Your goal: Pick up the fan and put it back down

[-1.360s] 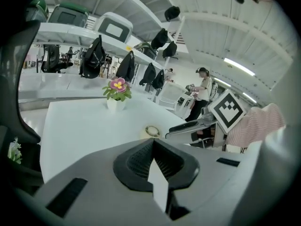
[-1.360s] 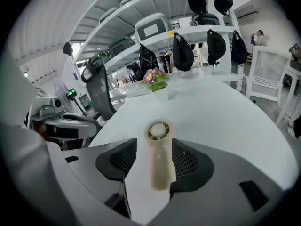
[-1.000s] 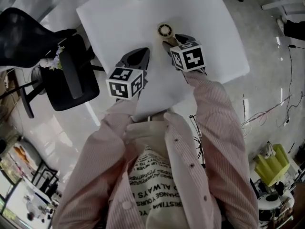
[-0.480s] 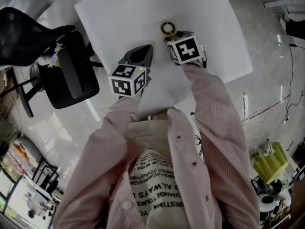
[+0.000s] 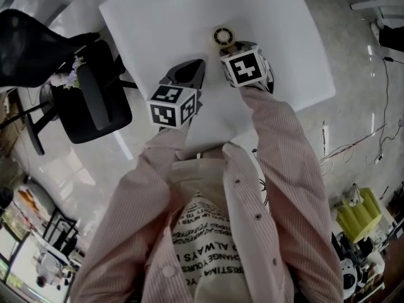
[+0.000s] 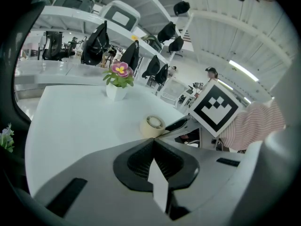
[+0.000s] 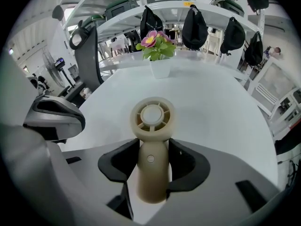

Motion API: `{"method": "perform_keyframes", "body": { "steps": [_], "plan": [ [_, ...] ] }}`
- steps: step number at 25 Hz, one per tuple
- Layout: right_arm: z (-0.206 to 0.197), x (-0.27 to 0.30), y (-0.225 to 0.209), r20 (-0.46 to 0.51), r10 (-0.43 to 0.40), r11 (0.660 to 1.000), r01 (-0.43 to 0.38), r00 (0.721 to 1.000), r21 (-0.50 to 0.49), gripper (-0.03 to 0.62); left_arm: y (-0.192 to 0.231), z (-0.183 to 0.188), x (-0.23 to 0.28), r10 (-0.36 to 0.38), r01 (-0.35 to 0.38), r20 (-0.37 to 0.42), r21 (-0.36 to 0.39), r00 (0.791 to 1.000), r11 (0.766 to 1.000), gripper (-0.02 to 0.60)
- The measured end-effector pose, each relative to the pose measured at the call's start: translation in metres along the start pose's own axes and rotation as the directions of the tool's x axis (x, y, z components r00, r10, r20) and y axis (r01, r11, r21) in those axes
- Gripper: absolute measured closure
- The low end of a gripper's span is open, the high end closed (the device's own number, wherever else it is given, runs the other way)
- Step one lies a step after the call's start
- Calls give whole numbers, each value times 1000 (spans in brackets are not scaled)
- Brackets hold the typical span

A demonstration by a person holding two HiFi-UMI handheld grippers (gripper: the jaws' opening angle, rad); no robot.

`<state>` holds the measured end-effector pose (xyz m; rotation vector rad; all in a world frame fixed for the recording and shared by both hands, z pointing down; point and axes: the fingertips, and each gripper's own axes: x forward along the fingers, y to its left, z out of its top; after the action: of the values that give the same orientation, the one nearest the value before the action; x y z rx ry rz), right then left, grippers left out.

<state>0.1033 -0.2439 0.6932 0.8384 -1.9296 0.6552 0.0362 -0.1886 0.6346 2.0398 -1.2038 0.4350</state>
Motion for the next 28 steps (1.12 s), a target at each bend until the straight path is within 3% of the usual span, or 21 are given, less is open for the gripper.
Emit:
{"method": "perform_keyframes", "body": {
  "steps": [8, 21, 28],
  "plan": [
    [3, -11, 0, 38, -5, 999, 4, 999, 41, 408, 0, 4, -8, 2, -2, 15, 5, 1000, 1000, 580],
    [13, -59, 20, 187, 17, 990, -43, 982, 136, 408, -7, 26, -46, -16, 13, 94, 39, 995, 999, 580],
    [29, -108, 29, 358, -13, 985, -51, 934, 167, 408, -16, 49, -76, -48, 31, 176, 101, 983, 994, 580]
  ]
}}
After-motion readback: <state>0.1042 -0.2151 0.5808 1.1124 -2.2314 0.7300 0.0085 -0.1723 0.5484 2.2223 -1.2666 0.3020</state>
